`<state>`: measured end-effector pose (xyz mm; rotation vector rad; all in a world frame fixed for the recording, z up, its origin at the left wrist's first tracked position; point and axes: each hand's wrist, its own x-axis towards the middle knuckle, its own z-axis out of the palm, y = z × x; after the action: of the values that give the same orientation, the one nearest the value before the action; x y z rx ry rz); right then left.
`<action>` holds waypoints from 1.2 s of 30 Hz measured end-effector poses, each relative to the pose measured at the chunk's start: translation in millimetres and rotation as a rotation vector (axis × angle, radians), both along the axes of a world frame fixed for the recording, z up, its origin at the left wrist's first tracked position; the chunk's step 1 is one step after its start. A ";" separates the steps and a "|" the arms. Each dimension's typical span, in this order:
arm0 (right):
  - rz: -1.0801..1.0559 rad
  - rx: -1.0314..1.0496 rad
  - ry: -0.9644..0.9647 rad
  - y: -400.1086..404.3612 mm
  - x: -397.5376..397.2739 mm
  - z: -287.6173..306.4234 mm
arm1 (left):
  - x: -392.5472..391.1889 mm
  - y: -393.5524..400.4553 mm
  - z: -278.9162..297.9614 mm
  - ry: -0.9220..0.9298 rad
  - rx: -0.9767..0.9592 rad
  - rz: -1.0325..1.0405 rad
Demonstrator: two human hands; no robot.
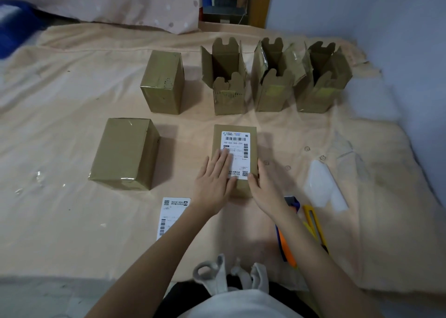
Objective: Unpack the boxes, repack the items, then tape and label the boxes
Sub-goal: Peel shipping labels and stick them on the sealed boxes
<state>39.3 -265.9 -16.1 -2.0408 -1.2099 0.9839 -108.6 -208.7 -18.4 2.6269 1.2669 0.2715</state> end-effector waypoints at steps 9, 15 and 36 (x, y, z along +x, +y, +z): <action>0.008 0.043 0.012 -17.1 -0.2 -0.9 | -13.2 -15.4 -4.2 -0.076 -0.097 0.186; -0.016 0.029 0.033 -12.8 4.9 8.0 | 12.7 0.1 26.8 -0.116 -0.219 0.308; 0.030 0.271 -0.564 -2.2 -23.2 33.6 | -30.3 -13.6 20.8 -0.230 -0.152 0.461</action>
<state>16.1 -268.1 17.6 -2.1429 -1.5556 0.2246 -138.9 -222.3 2.4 2.0818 1.7151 0.5096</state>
